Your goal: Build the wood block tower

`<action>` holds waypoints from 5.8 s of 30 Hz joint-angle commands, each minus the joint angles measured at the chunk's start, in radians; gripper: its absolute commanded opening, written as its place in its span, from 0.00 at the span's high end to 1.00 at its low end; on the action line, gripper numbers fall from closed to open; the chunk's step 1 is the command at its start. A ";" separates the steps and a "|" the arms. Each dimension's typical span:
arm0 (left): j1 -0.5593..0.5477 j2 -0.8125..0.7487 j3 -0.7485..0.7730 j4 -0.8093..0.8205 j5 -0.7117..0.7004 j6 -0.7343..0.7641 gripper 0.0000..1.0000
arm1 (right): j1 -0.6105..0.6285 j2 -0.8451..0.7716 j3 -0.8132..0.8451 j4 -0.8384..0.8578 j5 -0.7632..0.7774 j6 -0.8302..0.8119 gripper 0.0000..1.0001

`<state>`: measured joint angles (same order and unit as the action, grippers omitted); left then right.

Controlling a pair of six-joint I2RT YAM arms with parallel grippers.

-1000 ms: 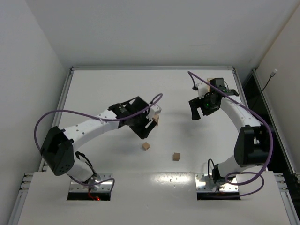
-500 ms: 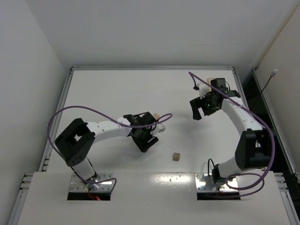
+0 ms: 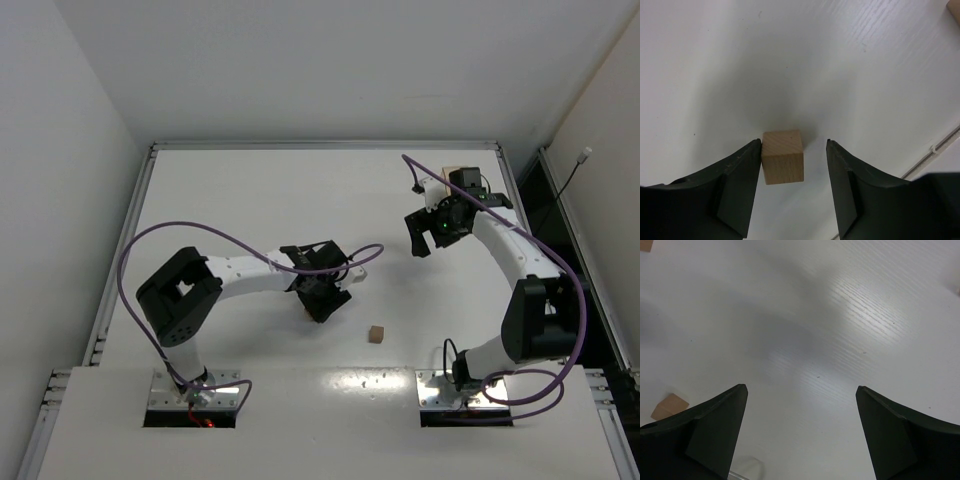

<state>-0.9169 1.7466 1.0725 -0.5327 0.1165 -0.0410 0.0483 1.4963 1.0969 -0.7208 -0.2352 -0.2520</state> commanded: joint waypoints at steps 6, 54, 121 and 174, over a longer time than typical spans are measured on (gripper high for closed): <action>-0.010 -0.010 0.023 0.013 -0.052 -0.031 0.54 | 0.005 -0.021 -0.002 0.000 -0.001 -0.010 0.12; 0.196 0.295 0.909 -0.411 -0.110 -0.046 1.00 | 0.005 0.025 0.035 0.000 -0.039 0.008 0.12; 0.749 -0.096 0.767 -0.156 -0.174 -0.277 0.01 | 0.582 -0.228 -0.229 -0.132 -0.067 -0.475 0.14; 1.012 -0.019 0.843 -0.214 -0.049 -0.218 0.01 | 0.860 0.142 -0.164 -0.078 0.169 -0.178 1.00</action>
<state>0.0803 1.7271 1.8767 -0.7551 0.0570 -0.2661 0.9012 1.7054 0.9287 -0.8116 -0.0696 -0.4370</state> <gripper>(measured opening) 0.991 0.314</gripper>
